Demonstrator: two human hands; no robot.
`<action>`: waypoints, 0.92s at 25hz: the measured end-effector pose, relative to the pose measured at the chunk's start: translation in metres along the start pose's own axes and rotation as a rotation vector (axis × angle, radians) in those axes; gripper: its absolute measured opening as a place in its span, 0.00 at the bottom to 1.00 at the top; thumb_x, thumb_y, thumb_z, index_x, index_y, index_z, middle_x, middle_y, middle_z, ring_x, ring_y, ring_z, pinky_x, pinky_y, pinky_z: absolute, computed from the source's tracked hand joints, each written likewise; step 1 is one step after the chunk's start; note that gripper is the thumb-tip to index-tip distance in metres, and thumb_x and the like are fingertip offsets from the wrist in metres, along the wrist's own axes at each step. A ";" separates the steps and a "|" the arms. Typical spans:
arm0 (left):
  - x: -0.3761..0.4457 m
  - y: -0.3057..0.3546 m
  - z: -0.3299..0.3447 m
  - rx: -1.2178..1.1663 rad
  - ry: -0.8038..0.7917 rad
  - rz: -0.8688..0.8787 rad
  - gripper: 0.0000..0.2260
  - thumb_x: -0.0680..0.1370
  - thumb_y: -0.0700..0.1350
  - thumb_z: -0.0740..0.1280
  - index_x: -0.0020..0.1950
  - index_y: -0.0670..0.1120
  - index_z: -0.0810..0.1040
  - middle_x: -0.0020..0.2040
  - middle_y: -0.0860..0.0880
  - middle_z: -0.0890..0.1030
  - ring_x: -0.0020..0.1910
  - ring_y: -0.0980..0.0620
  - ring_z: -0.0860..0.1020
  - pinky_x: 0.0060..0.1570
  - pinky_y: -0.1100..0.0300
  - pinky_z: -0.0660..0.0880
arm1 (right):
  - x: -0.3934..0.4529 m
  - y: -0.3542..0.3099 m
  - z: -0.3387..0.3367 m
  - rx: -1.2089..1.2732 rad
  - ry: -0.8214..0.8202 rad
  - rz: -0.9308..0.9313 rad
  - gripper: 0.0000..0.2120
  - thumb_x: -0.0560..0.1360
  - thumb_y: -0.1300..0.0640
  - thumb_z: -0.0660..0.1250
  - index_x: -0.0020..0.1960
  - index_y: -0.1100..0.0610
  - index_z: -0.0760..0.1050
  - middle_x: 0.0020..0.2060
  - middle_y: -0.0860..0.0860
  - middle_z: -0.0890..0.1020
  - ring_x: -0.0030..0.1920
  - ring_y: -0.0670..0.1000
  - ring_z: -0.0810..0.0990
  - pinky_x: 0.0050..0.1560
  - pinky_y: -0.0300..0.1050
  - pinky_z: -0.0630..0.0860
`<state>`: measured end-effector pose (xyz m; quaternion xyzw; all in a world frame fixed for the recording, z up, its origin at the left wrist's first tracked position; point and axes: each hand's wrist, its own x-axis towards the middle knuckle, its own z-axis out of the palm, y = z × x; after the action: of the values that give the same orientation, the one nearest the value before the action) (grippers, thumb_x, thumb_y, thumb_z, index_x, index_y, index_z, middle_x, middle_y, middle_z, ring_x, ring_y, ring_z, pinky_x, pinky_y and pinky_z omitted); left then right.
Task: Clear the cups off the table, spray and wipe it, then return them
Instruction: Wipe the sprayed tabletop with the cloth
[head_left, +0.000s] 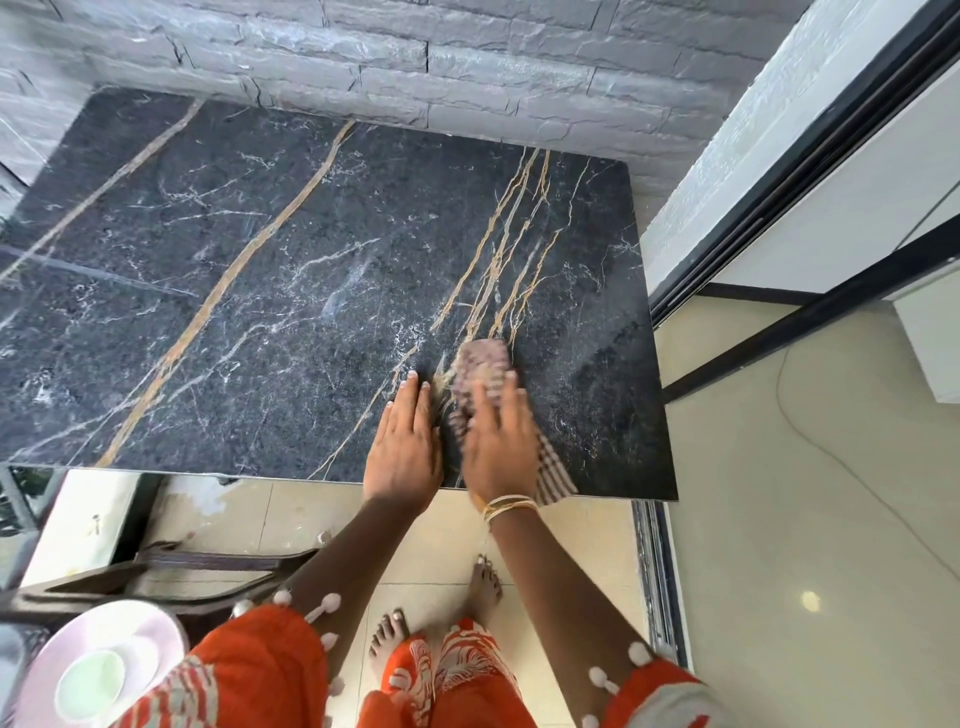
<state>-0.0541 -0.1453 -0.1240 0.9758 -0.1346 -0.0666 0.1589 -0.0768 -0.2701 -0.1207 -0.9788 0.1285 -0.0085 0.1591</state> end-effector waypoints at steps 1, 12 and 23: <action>-0.001 0.000 -0.001 -0.006 -0.008 0.009 0.29 0.78 0.48 0.43 0.78 0.38 0.51 0.79 0.42 0.51 0.78 0.46 0.51 0.76 0.55 0.47 | -0.005 -0.010 0.002 0.009 -0.033 -0.113 0.24 0.77 0.55 0.54 0.74 0.50 0.64 0.76 0.58 0.60 0.73 0.62 0.63 0.73 0.58 0.62; -0.006 -0.007 -0.014 0.054 -0.117 0.078 0.26 0.83 0.47 0.47 0.79 0.42 0.42 0.79 0.44 0.42 0.78 0.47 0.43 0.75 0.56 0.38 | 0.037 0.102 -0.035 0.044 0.125 0.428 0.25 0.79 0.56 0.58 0.75 0.50 0.61 0.77 0.58 0.56 0.74 0.63 0.60 0.71 0.61 0.63; 0.106 -0.017 -0.050 0.185 -0.060 0.009 0.28 0.83 0.53 0.45 0.78 0.42 0.40 0.79 0.45 0.41 0.78 0.48 0.42 0.76 0.51 0.40 | 0.112 -0.020 -0.004 0.009 -0.109 -0.194 0.28 0.77 0.59 0.60 0.76 0.49 0.60 0.77 0.57 0.55 0.75 0.61 0.58 0.74 0.59 0.59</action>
<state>0.0598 -0.1452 -0.0922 0.9832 -0.1494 -0.0824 0.0643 0.0364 -0.2821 -0.1131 -0.9849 0.0245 0.0286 0.1687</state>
